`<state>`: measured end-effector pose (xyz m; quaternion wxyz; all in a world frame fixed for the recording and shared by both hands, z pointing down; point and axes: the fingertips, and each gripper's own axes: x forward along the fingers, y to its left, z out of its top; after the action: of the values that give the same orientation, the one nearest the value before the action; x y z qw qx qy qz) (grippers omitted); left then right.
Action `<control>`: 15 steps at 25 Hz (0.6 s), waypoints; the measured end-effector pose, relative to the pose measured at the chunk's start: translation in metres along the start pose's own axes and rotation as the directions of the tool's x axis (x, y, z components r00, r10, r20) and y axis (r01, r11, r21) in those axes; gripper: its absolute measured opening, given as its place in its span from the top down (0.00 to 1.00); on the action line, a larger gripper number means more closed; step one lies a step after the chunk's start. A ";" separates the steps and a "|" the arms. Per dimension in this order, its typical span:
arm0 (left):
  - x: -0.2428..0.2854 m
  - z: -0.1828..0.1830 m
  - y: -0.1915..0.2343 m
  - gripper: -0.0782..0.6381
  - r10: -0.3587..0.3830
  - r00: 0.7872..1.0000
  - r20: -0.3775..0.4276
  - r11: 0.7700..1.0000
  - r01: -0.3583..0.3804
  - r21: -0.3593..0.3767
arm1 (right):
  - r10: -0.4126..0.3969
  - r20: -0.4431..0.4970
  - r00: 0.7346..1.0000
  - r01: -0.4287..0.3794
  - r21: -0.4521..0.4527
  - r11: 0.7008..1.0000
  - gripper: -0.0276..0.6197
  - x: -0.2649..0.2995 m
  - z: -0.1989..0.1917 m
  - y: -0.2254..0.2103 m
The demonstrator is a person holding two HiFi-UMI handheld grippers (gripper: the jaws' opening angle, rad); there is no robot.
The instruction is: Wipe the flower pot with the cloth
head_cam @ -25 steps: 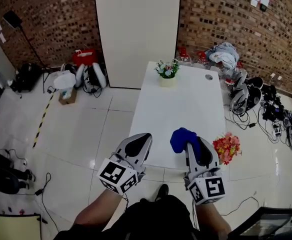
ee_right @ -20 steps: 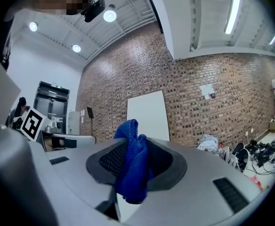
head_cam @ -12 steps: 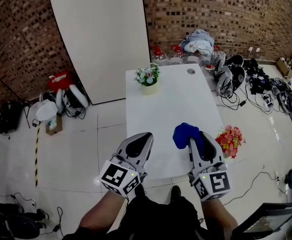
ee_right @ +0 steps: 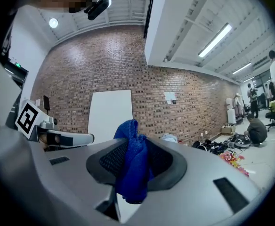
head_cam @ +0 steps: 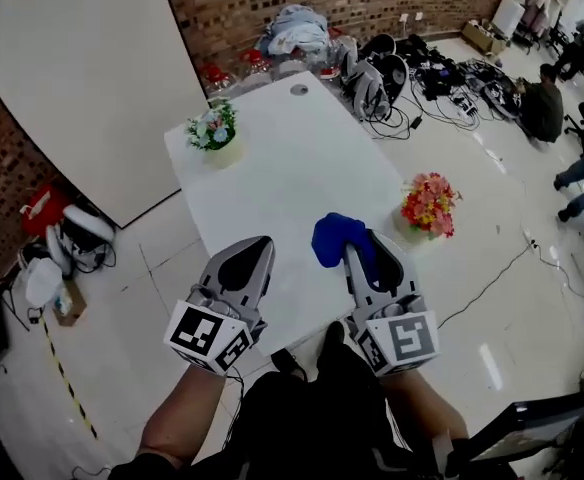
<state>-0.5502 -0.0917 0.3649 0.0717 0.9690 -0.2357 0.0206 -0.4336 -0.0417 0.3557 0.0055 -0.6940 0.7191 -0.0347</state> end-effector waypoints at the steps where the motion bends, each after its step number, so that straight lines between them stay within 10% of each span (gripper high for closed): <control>1: 0.008 -0.008 -0.003 0.90 -0.028 0.999 -0.016 1.000 0.028 -0.007 | -0.026 -0.016 1.000 0.027 0.003 1.000 0.81 -0.002 -0.010 -0.005; 15: 0.151 -0.129 -0.022 0.90 -0.256 0.962 -0.096 0.966 0.258 0.003 | -0.381 -0.173 0.908 0.386 -0.008 0.923 0.81 0.018 -0.180 -0.136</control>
<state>-0.4070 -0.1212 0.5008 0.0772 0.9898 -0.1042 0.0589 -0.3083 -0.0571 0.5443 -0.0540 -0.8159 0.5662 -0.1040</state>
